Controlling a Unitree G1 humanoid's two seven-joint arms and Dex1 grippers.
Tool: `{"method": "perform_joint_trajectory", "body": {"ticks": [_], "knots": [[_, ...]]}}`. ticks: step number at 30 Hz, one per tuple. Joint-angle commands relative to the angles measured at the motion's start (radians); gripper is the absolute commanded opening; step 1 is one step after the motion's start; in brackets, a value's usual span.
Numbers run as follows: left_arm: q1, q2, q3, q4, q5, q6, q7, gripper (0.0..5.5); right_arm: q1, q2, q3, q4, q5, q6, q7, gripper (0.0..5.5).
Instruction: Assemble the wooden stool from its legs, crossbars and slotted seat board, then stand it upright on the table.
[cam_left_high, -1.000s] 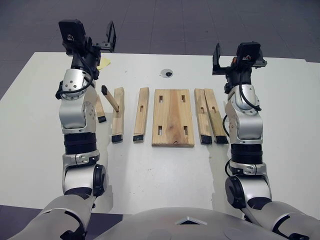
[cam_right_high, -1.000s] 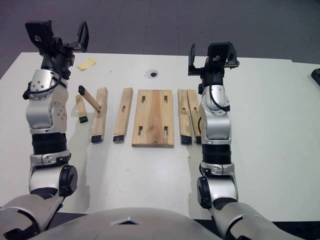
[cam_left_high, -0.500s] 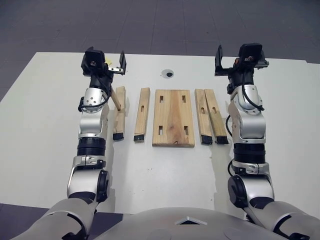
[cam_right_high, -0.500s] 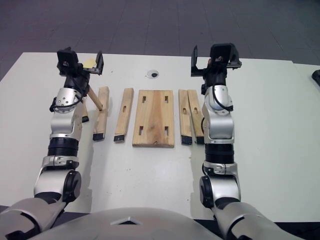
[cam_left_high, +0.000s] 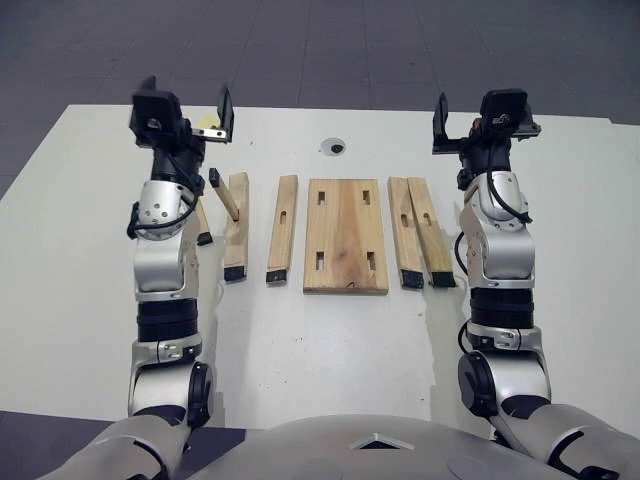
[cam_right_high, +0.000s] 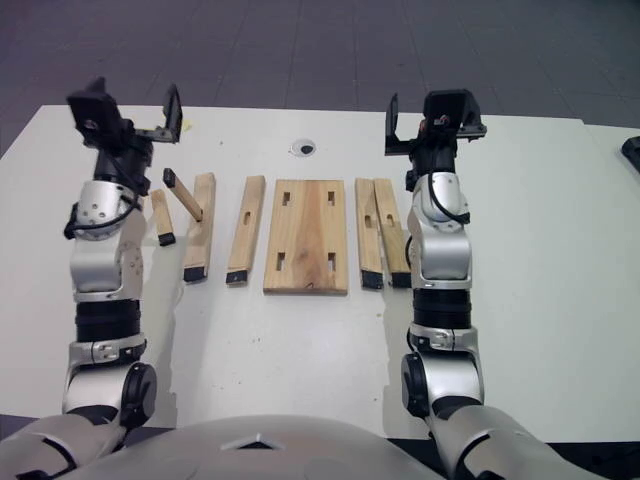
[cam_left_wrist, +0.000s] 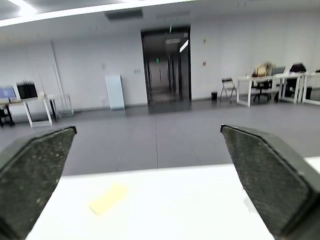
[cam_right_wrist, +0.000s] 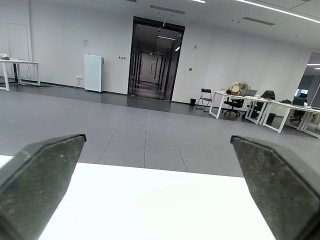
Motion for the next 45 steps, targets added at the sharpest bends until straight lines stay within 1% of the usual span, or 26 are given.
{"method": "perform_joint_trajectory", "body": {"ticks": [1, 2, 4, 7, 12, 18, 19, 21, 27, 32, 39, 43, 45], "knots": [[0.255, -0.046, -0.001, -0.257, -0.012, 0.173, 0.048, 5.38, 0.06, -0.022, -0.02, -0.055, -0.005, 0.023, -0.004, 5.4], [0.31, -0.057, -0.011, -0.298, -0.006, 0.195, 0.055, 5.38, 0.072, -0.025, -0.024, -0.067, -0.006, 0.027, -0.006, 5.4], [0.453, -0.058, -0.077, -0.361, 0.044, 0.217, 0.048, 5.38, 0.099, -0.027, -0.032, -0.091, -0.008, 0.035, -0.011, 5.4], [0.586, -0.049, -0.163, -0.366, 0.101, 0.248, 0.034, 5.38, 0.122, -0.022, -0.038, -0.115, -0.009, 0.046, -0.02, 5.4], [0.656, -0.045, -0.233, -0.265, 0.132, 0.261, 0.004, 5.38, 0.127, -0.009, -0.018, -0.12, -0.011, 0.053, -0.024, 5.4], [0.67, -0.046, -0.223, -0.205, 0.13, 0.258, -0.006, 5.38, 0.137, -0.006, -0.02, -0.13, -0.006, 0.057, -0.021, 5.4], [0.672, -0.048, -0.217, -0.198, 0.126, 0.257, -0.006, 5.19, 0.138, -0.005, -0.018, -0.131, -0.006, 0.058, -0.021, 5.4], [0.669, -0.048, -0.211, -0.178, 0.124, 0.254, -0.008, 5.06, 0.138, -0.003, -0.017, -0.135, -0.006, 0.06, -0.021, 5.4], [0.657, -0.068, -0.174, -0.162, 0.084, 0.28, -0.011, 4.01, 0.138, 0.0, -0.017, -0.143, -0.004, 0.065, -0.023, 5.4], [0.625, -0.083, -0.154, -0.141, 0.035, 0.341, -0.025, 3.2, 0.136, 0.011, -0.013, -0.154, -0.005, 0.07, -0.028, 5.4], [0.569, -0.076, -0.116, -0.111, -0.005, 0.39, -0.038, 2.07, 0.105, 0.008, -0.015, -0.161, 0.002, 0.092, -0.016, 5.4], [0.537, -0.089, -0.083, -0.111, -0.052, 0.449, -0.037, 2.04, 0.079, 0.011, -0.029, -0.165, 0.032, 0.125, -0.005, 5.4], [0.526, -0.089, -0.071, -0.118, -0.06, 0.454, -0.03, 2.04, 0.057, 0.02, -0.055, -0.172, 0.081, 0.16, 0.004, 5.4]]}}
